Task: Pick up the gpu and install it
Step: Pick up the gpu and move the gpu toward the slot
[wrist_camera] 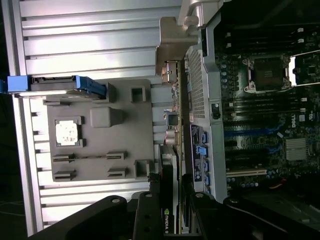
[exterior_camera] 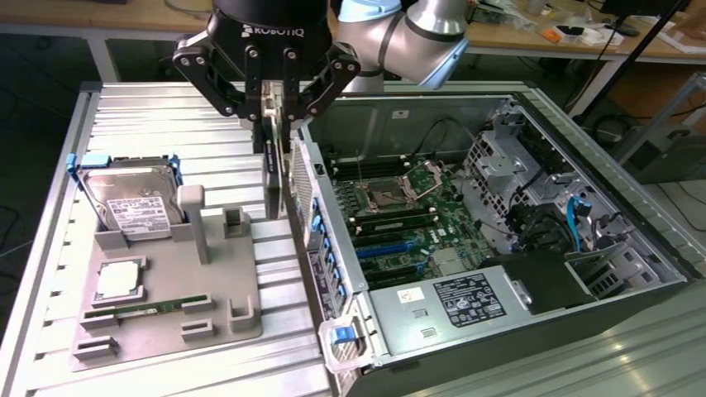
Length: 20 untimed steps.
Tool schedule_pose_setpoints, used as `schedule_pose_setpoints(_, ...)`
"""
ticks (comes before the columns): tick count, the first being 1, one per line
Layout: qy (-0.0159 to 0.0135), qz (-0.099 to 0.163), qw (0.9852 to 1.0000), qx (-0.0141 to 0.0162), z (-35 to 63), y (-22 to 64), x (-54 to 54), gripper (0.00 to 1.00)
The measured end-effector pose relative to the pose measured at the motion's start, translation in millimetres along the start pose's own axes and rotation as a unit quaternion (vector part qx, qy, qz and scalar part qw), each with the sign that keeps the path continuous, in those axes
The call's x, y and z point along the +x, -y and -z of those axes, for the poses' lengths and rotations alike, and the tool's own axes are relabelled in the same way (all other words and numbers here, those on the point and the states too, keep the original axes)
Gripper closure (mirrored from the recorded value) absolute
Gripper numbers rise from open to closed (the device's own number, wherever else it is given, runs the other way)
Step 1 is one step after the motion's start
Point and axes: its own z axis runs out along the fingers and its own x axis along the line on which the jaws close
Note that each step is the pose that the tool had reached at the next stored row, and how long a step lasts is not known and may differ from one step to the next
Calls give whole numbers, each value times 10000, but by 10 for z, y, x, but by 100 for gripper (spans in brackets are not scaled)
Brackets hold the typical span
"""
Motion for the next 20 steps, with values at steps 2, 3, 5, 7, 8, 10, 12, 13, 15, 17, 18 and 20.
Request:
schedule_pose_setpoints(2,0,0,10000,0,0,-1,-11,73)
schedule_pose_setpoints(3,0,0,10000,0,0,-2,-18,73)
schedule_pose_setpoints(5,0,0,10000,0,-1,-3,-36,73)
schedule_pose_setpoints(7,0,0,10000,0,-1,-5,-61,73)
schedule_pose_setpoints(8,0,0,10000,0,-1,-5,-72,73)
schedule_pose_setpoints(10,0,0,10000,0,-2,-7,-97,73)
schedule_pose_setpoints(12,0,0,10000,0,-2,-10,-127,73)
schedule_pose_setpoints(13,0,0,10000,0,-3,-10,-138,73)
schedule_pose_setpoints(15,0,0,10000,0,-3,-12,-160,73)
schedule_pose_setpoints(17,0,0,10000,0,-3,-14,-179,73)
schedule_pose_setpoints(18,0,0,10000,0,-4,-14,-188,73)
schedule_pose_setpoints(20,0,0,10000,0,-4,-16,-205,73)
